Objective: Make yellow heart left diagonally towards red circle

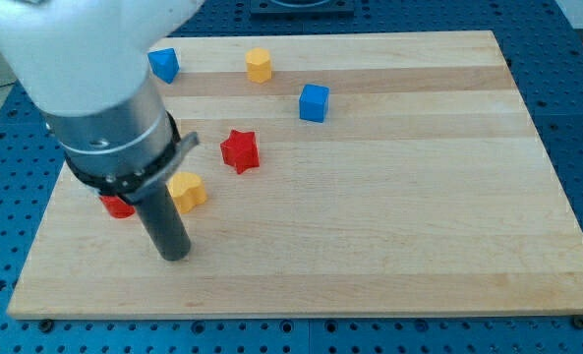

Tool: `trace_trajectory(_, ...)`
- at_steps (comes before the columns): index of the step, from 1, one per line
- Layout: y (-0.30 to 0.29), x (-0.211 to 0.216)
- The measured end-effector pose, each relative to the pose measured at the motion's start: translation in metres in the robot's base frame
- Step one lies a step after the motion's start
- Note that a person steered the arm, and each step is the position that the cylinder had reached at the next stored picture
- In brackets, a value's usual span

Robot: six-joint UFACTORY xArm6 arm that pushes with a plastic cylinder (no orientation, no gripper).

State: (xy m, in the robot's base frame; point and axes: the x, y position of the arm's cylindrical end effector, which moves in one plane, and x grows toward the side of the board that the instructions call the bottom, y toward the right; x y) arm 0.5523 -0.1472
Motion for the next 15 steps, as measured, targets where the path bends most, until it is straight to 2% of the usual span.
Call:
trace_trajectory(1,-0.017,-0.023)
trace_trajectory(4,-0.008,-0.054)
trace_trajectory(6,-0.011,-0.047)
trace_trajectory(7,-0.001,-0.021)
trace_trajectory(8,0.045,-0.018)
trace_trajectory(10,0.054,-0.092)
trace_trajectory(11,0.046,-0.110)
trace_trajectory(14,-0.002,-0.088)
trace_trajectory(15,-0.004,-0.096)
